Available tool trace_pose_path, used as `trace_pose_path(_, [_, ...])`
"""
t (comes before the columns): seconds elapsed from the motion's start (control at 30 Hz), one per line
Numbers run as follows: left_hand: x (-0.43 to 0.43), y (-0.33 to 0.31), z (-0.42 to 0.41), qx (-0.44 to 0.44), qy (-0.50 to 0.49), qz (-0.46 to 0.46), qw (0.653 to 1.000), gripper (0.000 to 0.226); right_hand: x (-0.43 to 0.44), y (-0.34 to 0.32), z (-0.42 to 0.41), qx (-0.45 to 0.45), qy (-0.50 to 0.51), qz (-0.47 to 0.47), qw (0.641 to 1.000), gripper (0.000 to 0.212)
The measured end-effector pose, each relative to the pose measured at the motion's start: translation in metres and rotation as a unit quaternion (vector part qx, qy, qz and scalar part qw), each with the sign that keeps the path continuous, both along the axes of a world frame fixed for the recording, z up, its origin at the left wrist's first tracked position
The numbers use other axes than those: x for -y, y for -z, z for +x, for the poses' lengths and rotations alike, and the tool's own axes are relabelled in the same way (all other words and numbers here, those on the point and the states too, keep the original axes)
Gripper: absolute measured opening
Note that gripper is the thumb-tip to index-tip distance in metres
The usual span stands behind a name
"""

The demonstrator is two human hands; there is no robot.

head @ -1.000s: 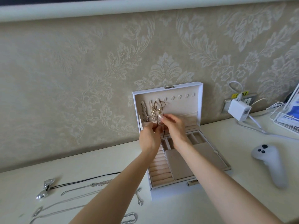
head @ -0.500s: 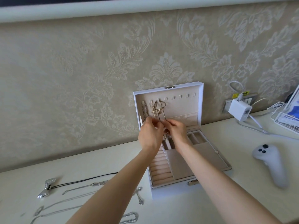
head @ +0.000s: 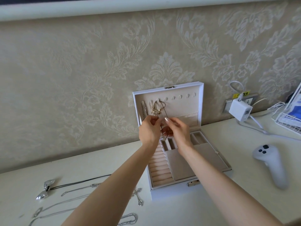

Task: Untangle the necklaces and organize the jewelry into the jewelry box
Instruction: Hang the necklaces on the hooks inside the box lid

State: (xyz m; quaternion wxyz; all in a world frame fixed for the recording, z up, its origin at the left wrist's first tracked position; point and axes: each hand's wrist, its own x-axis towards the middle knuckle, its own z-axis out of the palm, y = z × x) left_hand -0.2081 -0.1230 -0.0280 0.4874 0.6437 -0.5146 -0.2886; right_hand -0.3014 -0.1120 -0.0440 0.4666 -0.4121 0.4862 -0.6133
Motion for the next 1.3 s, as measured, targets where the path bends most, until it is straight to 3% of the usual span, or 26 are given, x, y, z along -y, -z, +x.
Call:
trace_pose_path(0.27, [0.0,0.003,0.003,-0.015,0.002,-0.005,1.0,0.012,0.001,-0.004,0.003,0.002,0.007,0.004,1.0,0.003])
trace_pose_path(0.83, [0.0,0.009,0.006,-0.017,0.0,-0.002,1.0,0.014,-0.006,0.001,0.006,-0.018,0.023,0.004,1.0,0.024])
trace_pose_path(1.3, [-0.009,0.007,0.003,-0.043,0.01,-0.003,0.999,0.009,-0.006,-0.004,0.007,-0.005,0.016,0.005,1.0,0.019])
